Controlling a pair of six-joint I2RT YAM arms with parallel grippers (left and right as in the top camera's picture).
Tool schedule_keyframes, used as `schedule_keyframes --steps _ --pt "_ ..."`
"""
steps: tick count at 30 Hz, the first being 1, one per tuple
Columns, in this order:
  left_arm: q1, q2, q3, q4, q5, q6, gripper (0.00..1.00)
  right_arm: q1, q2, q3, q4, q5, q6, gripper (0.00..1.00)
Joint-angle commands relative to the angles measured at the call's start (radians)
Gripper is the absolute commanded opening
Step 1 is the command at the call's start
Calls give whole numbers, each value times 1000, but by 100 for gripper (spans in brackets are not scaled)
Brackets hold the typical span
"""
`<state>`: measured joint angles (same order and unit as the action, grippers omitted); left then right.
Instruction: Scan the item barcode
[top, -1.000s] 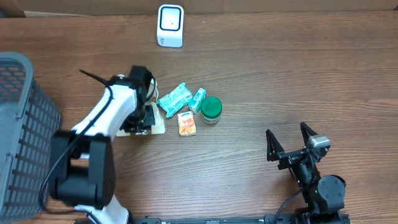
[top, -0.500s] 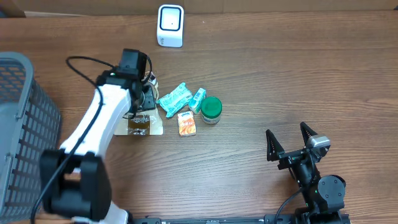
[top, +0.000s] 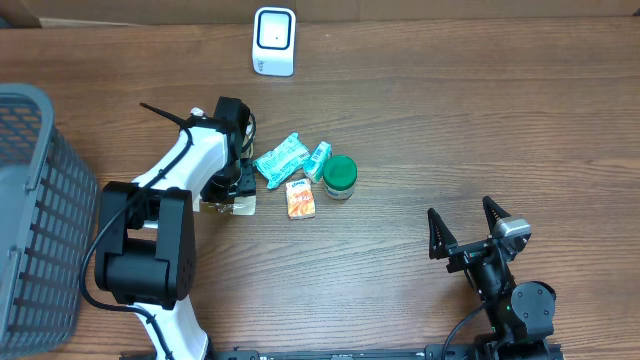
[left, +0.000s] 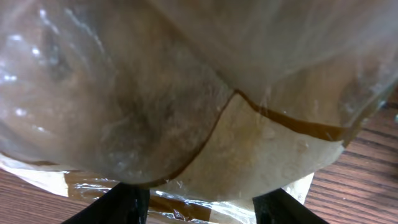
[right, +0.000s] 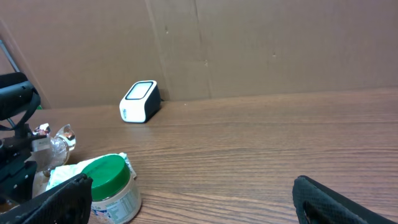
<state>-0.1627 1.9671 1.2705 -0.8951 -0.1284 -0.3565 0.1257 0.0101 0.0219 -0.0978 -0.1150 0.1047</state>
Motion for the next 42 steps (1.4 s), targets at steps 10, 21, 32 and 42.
schedule_keyframes --steps 10,21,32,42 --pt "5 -192 248 -208 40 23 60 -3 -7 -3 4 6 -2 100" --pt "6 -144 209 -42 -37 141 64 -3 -7 -3 4 6 -2 100" --pt "12 67 209 -21 -45 140 56 -3 -7 -3 3 6 -2 100" --pt "12 160 204 -2 -42 140 67 -3 -7 -3 4 6 -2 100"
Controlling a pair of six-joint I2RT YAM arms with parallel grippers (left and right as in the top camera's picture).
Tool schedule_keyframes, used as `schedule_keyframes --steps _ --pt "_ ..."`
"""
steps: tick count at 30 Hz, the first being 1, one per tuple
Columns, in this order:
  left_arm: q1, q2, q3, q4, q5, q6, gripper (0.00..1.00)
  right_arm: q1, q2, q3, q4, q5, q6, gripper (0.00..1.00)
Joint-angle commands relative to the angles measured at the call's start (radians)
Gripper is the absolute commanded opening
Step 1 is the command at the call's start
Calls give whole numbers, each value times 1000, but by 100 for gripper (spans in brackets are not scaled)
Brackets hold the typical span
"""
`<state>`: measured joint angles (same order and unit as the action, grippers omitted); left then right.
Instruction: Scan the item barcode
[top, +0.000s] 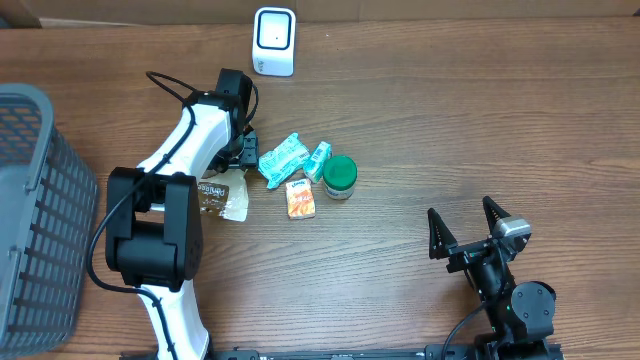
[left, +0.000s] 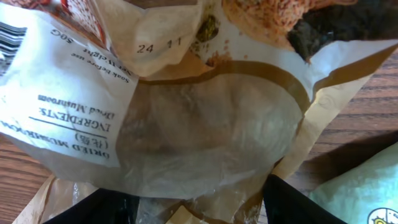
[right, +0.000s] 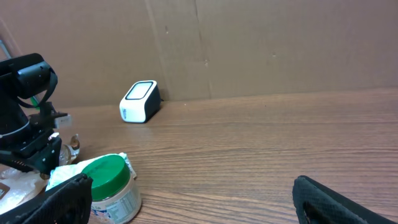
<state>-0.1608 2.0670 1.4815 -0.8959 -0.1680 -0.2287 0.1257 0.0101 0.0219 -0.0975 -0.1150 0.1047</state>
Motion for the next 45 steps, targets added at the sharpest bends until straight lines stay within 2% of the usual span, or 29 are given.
schedule_keyframes --steps 1,8,13,16,17,22,27,33,37,41,45 --pt "10 66 -7 -2 2 13 67 -3 -7 -3 3 6 -2 100" --pt "10 64 23 -63 8 23 74 -3 -7 -3 3 6 -2 100" --pt "11 -44 185 -198 10 -1 77 -3 -7 -3 3 6 -2 100" --pt "11 -152 282 -245 29 -22 87 -3 -7 -3 3 6 -2 100" --pt "11 -183 304 -260 45 -21 100 -3 -7 -3 3 6 -2 100" --pt "11 -359 348 -357 162 -21 100 -3 -7 -3 3 6 -2 100" --pt "18 -426 349 -426 164 -21 100 -3 -7 -3 3 6 -2 100" --pt "145 -444 349 -431 290 -18 100 -3 -4 -3 8 -5 -1 100" --pt "241 -444 348 -444 298 -4 100 -3 -2 7 14 -138 -1 100" --pt "286 -444 348 -444 288 1 100 -3 64 106 -8 -230 -1 100" --pt "286 -444 348 -443 288 1 100 -3 245 302 -130 -257 -2 100"
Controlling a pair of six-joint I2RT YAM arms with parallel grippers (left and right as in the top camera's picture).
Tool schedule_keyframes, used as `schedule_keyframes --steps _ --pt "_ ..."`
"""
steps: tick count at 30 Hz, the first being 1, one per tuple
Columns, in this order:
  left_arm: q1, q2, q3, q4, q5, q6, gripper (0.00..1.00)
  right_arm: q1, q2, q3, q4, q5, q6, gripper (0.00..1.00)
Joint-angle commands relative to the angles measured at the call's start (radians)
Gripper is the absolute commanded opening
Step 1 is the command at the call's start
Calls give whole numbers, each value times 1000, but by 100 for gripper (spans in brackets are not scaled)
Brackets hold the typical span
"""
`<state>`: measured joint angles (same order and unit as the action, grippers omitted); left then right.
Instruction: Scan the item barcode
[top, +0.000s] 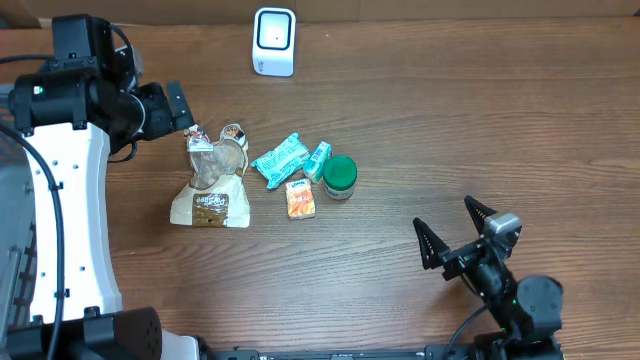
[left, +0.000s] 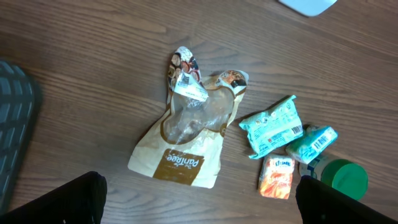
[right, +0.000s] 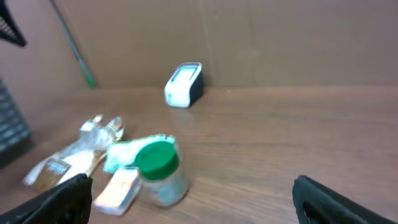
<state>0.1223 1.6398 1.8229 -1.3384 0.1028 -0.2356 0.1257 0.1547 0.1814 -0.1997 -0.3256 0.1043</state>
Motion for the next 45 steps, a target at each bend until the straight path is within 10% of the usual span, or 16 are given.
schedule_keyframes --steps 1,17,25,28,35,45 --pt "3 -17 7 0 18 8 100 -3 194 245 -89 -48 -2 100" --pt "3 -17 7 0 18 7 100 129 1189 1259 -799 -90 -12 100" --pt "3 -17 7 0 18 7 100 234 1427 1279 -715 -137 3 100" --pt "3 -17 7 0 18 7 100 272 1495 1279 -676 -17 18 81" --pt "3 -17 7 0 18 7 100 410 1650 1279 -656 358 211 87" --pt "3 -17 7 0 18 8 100 452 1705 1276 -621 305 211 93"
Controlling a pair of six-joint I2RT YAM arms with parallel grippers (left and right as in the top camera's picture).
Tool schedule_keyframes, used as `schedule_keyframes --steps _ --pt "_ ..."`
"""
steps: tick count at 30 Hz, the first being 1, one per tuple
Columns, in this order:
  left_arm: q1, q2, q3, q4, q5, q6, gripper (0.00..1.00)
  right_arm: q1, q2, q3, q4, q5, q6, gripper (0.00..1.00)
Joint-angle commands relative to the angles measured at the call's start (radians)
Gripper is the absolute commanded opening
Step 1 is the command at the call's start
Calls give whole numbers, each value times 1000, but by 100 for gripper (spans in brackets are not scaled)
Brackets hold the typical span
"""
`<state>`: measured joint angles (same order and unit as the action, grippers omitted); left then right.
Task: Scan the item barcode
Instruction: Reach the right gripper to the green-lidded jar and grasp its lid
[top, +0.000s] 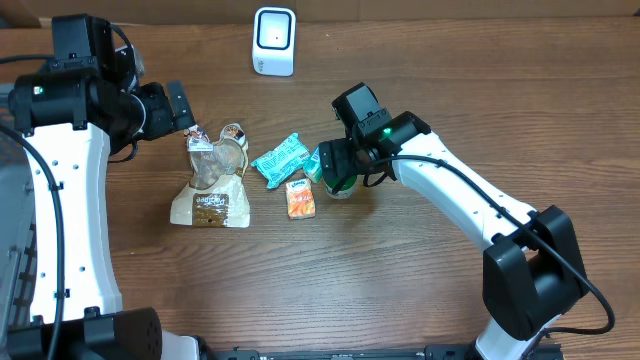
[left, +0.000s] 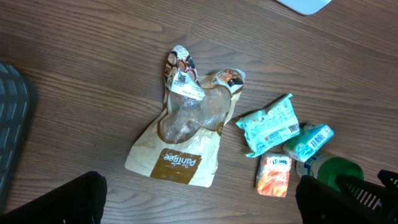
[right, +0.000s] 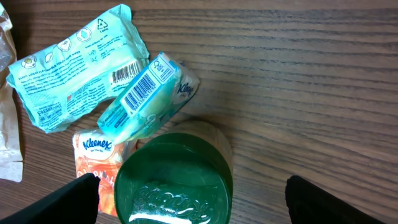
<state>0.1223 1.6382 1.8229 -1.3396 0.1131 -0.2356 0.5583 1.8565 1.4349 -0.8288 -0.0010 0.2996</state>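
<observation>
The white scanner (top: 274, 40) stands at the table's back edge. In mid-table lie a brown mushroom bag (top: 210, 185), a teal packet (top: 283, 158), a small teal tissue pack (right: 146, 96) with its barcode facing up, an orange Kleenex pack (top: 300, 198) and a green-lidded jar (right: 174, 183). My right gripper (right: 199, 205) hangs open just above the jar, one finger on each side of the lid. My left gripper (left: 199, 199) is open and empty, high over the bag (left: 186, 137).
A grey mesh basket (left: 12, 118) stands at the far left, partly under the left arm. A cardboard wall runs behind the scanner. Bare wooden table (top: 500, 110) lies to the right of the items.
My right arm has moved from the front right of the table to the cluster of items. Its open gripper now hangs over the green-lidded jar. The left arm and the items are unchanged.
My left gripper was low on the brown bag, left of the other items. Then it was at the bag's far end. By 1.5 s ago it was raised and open, with the bag lying flat. Now the right gripper is over the jar.
</observation>
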Motion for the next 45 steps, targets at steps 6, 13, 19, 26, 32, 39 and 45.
schedule_keyframes --steps 6,13,19,26,32,39,45 --pt "3 -15 7 2 8 7 100 56 4 -16 47 3 19 85" --pt "3 -15 7 1 8 7 100 70 9 -18 46 77 19 80" --pt "3 -15 7 2 8 7 99 70 39 -22 39 101 19 80" --pt "3 -15 7 2 8 7 100 71 64 -19 -6 56 10 65" --pt "3 -15 7 1 8 7 100 53 43 0 -42 60 -197 50" --pt "3 -15 7 2 8 7 100 53 26 35 -107 58 -687 35" --pt "3 -15 7 2 8 8 100 53 26 35 -116 52 -1166 43"
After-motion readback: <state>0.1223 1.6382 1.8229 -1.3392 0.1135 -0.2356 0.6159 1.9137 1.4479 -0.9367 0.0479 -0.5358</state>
